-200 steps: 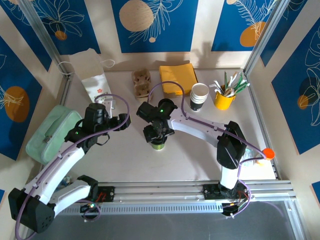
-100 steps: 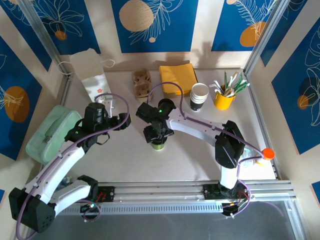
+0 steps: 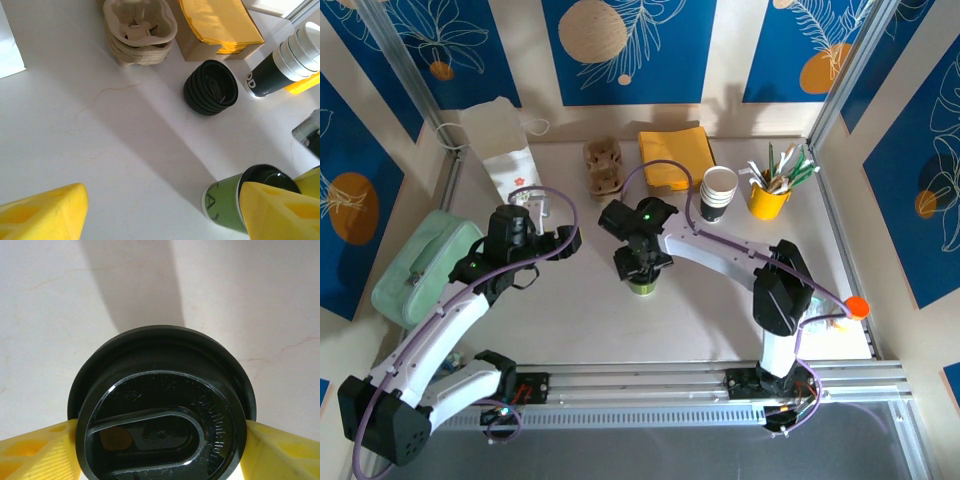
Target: Pack the takeout coffee
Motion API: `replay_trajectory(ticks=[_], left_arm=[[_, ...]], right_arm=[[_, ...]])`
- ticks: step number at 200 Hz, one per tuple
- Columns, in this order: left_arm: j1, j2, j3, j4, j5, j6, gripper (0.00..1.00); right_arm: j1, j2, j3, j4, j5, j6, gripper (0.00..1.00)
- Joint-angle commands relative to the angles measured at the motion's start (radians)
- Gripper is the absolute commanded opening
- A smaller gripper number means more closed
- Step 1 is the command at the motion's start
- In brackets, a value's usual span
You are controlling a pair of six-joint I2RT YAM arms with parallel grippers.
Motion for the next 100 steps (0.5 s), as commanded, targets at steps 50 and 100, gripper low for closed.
replay_trajectory(ticks=[50, 100], left_arm=[[0.021, -0.008, 0.003, 0.003, 0.024, 0.006, 0.79], [0.024, -0.009, 0.0, 0.004, 0.028, 0.006, 0.79]], right_arm=[[-0.185, -0.152, -0.116, -0.014, 0.025, -0.068, 0.74], [-0.364, -0.219, -0.182, 0.004, 0.023, -0.103, 0.74]])
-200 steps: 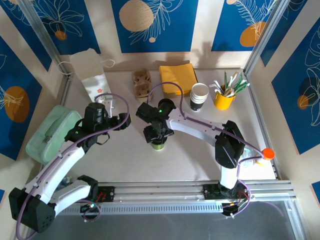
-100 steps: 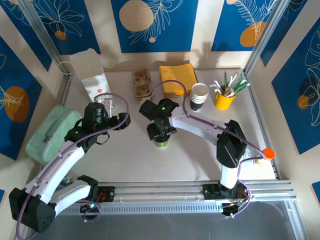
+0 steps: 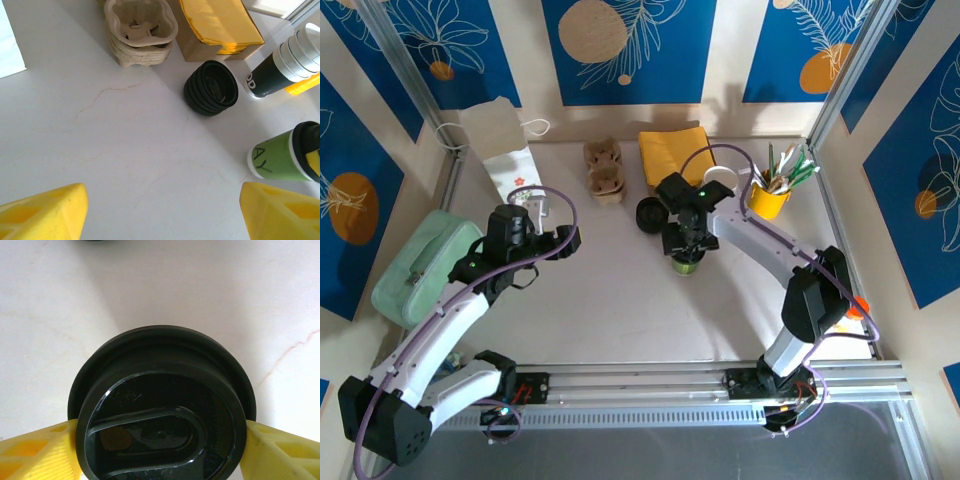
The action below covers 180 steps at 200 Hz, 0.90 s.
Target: Pack the takeout coffee
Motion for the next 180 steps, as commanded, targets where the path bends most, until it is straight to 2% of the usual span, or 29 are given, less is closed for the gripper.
replay_trajectory(ticks=[1, 61, 115, 180], left_arm=[[0.016, -0.008, 0.0, 0.004, 0.02, 0.007, 0.79], [0.019, -0.002, 0.003, 0.009, 0.026, 0.011, 0.79], [0.022, 0.001, 0.0, 0.017, 0.036, 0.01, 0.79], [0.023, 0.002, -0.01, 0.034, 0.048, 0.004, 0.79]], right_arm=[[-0.075, -0.054, -0.037, 0.004, 0.002, -0.03, 0.75], [-0.259, -0.106, -0.08, 0.051, -0.002, -0.041, 0.72], [-0.428, -0.086, -0.075, 0.073, -0.021, -0.064, 0.72], [-0.588, -0.048, -0.059, 0.09, -0.063, -0.085, 0.72]])
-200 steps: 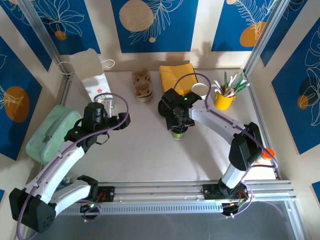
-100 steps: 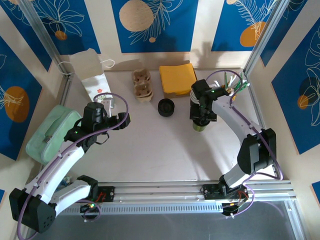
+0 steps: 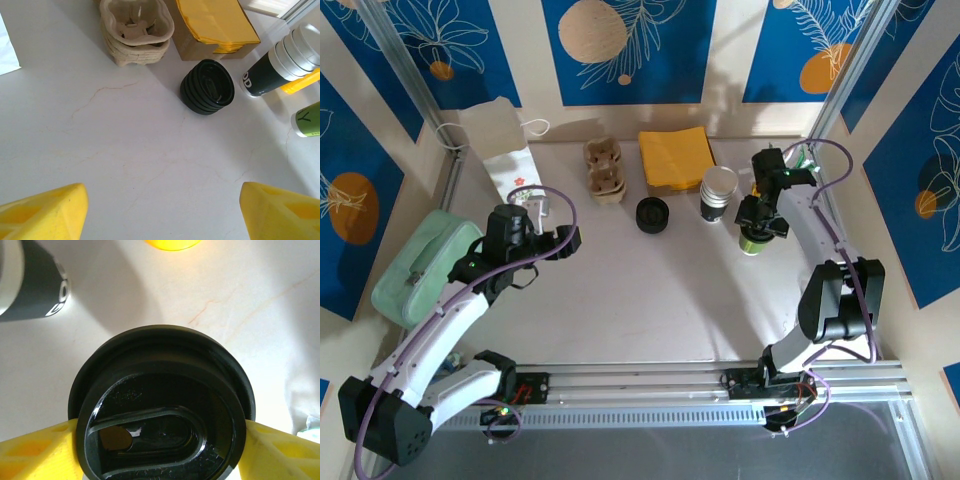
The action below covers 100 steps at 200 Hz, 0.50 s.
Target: Pack the takeout coffee
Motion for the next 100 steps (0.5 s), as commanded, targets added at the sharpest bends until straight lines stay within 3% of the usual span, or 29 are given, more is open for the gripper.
replay_trajectory(ticks=[1, 100], left_arm=[[0.017, 0.002, -0.011, 0.033, 0.023, 0.004, 0.79], [0.02, -0.004, 0.002, 0.021, 0.026, 0.006, 0.79]], right_arm=[[-0.042, 0.022, 0.011, 0.008, -0.047, -0.02, 0.72], [-0.103, 0.069, 0.027, 0.025, -0.062, -0.044, 0.73]])
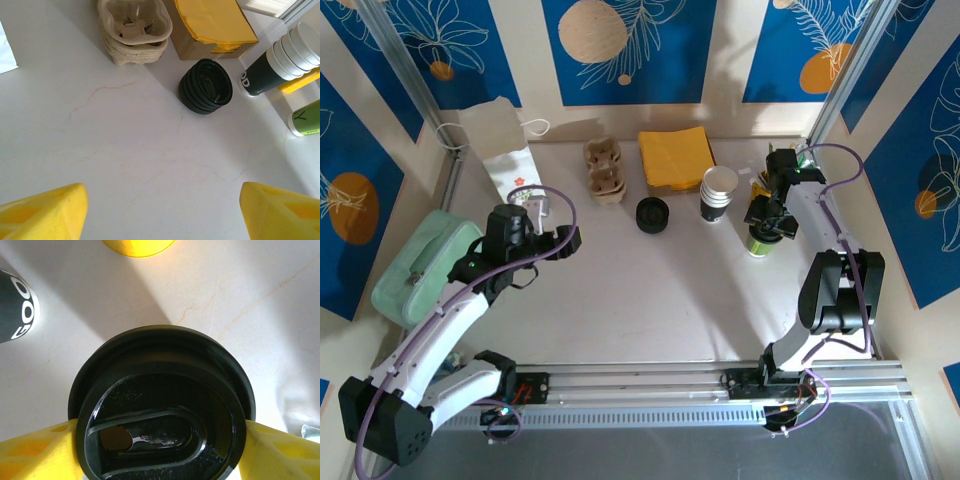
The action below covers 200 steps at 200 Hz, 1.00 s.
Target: Pack the takeout coffee
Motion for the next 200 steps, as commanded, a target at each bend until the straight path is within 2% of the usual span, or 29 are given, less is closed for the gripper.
replay_trajectory(ticks=[1, 128, 200], left_arm=[[0.017, -0.004, 0.002, 0.019, 0.019, 0.006, 0.79], [0.017, -0.014, 0.026, -0.002, 0.016, 0.007, 0.79], [0.019, 0.008, 0.069, -0.034, -0.013, 0.023, 0.8]], right_arm=[[-0.011, 0.018, 0.027, 0.001, -0.023, -0.016, 0.73], [-0.021, 0.008, 0.057, -0.015, -0.016, -0.016, 0.87], [-0.021, -0.085, 0.144, -0.111, -0.04, -0.019, 0.88]])
